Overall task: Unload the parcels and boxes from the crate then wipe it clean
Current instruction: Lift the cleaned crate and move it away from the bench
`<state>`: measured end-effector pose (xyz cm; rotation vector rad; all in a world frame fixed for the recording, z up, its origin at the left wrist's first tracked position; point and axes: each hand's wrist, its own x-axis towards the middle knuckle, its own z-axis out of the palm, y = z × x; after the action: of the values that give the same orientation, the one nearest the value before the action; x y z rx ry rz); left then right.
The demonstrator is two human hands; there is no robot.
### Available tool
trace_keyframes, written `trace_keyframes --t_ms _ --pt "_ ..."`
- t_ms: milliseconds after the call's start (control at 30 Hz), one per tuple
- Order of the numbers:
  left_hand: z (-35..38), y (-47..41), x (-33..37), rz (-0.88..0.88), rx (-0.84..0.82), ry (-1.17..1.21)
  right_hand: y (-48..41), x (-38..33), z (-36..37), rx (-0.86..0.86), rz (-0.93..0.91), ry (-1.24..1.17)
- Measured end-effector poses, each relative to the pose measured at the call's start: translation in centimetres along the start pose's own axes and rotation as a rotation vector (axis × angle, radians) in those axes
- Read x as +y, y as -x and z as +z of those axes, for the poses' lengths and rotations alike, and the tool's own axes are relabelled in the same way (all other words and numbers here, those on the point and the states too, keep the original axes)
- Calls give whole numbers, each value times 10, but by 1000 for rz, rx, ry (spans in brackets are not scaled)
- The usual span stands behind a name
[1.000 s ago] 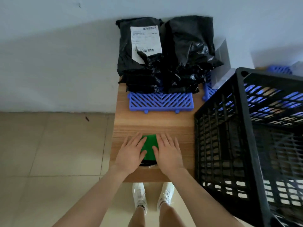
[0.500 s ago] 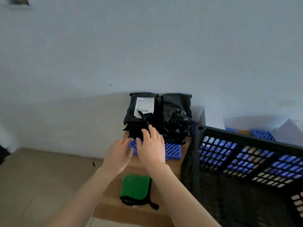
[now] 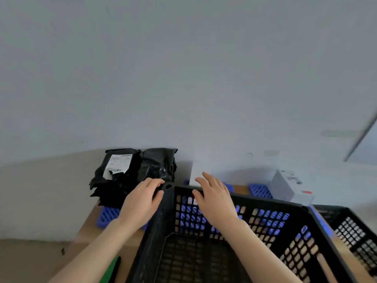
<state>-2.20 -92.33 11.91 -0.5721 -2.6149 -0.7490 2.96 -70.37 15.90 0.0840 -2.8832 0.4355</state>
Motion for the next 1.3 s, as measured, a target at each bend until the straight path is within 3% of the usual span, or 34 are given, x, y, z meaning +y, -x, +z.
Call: trace_keyframes --t_ms 233,567,967,1300 --pt "61 -62 60 98 -50 99 -17 90 -30 -59 50 78" --pt "119 -93 92 28 -30 100 -64 144 -36 -196 -50 -70" --pt "116 -12 144 -370 93 -107 -78 192 -25 -379 -432 -189" --pt "79 101 189 -641 145 -281 -56 153 -8 -408 -711 -209"
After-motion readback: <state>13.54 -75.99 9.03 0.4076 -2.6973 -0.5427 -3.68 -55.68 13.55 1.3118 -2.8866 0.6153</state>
